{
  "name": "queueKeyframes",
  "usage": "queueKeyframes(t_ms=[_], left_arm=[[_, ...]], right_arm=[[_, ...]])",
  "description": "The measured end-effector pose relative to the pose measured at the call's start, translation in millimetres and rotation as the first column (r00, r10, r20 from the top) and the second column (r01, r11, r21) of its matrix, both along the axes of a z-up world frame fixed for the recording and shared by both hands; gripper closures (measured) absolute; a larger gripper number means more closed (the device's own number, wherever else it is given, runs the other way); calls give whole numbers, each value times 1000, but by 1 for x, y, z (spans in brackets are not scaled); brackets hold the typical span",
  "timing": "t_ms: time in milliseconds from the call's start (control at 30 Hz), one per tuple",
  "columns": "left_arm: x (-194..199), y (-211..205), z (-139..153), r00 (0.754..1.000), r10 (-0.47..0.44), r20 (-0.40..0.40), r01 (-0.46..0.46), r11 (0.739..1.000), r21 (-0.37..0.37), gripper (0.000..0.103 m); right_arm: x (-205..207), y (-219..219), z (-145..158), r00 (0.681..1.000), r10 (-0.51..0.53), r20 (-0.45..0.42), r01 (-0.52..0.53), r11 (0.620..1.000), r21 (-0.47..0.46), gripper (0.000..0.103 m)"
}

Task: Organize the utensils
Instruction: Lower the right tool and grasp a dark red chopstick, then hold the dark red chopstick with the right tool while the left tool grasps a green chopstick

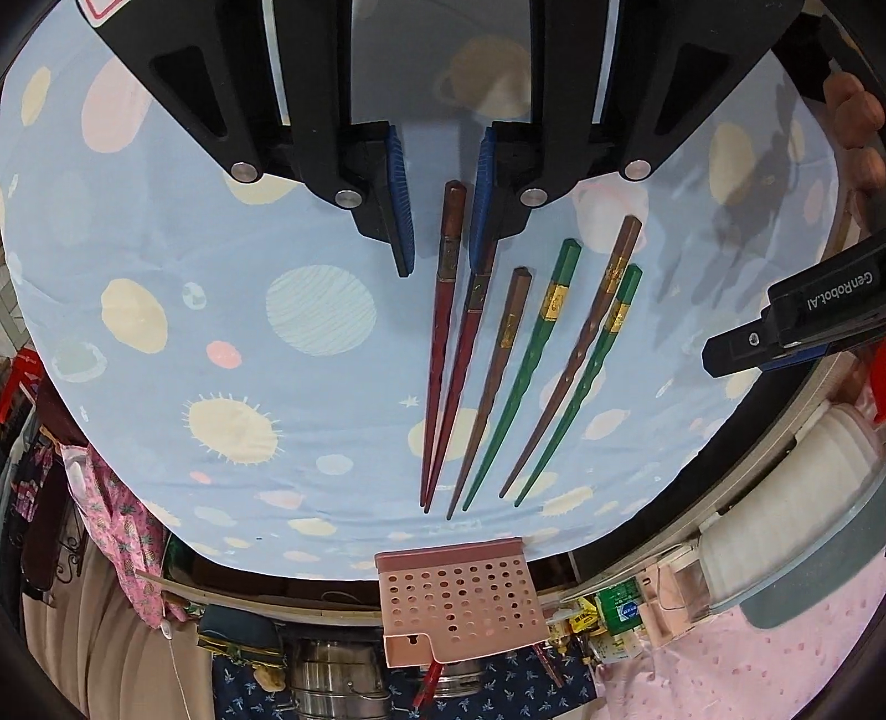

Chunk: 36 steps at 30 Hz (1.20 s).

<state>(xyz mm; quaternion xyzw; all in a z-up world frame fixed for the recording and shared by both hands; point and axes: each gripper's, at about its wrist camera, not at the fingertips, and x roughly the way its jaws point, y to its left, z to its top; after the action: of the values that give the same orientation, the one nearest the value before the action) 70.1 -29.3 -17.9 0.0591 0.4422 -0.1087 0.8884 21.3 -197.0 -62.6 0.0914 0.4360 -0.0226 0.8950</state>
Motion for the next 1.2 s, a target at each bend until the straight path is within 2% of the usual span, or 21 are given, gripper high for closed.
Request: queueKeyframes(t_ms=[67,233,767,1200], left_arm=[[0,-1,-2,1000,-4,-6,4,1000,-1,48],[-1,-3,-5,1000,-13,-12,13,1000,-1,44],[4,-14,-25,993,-44,-108,37,997,-64,42],[13,-23,-43,990,-32,-138,28,999,-32,42]], right_arm=[[1,1,-2,1000,3,-6,-3,1000,-4,91],[0,0,-5,1000,-3,-6,3,1000,-9,96],[-3,-3,-7,1000,-8,16,8,1000,-6,96],[-4,-2,-7,1000,-8,22,9,1000,-15,96]])
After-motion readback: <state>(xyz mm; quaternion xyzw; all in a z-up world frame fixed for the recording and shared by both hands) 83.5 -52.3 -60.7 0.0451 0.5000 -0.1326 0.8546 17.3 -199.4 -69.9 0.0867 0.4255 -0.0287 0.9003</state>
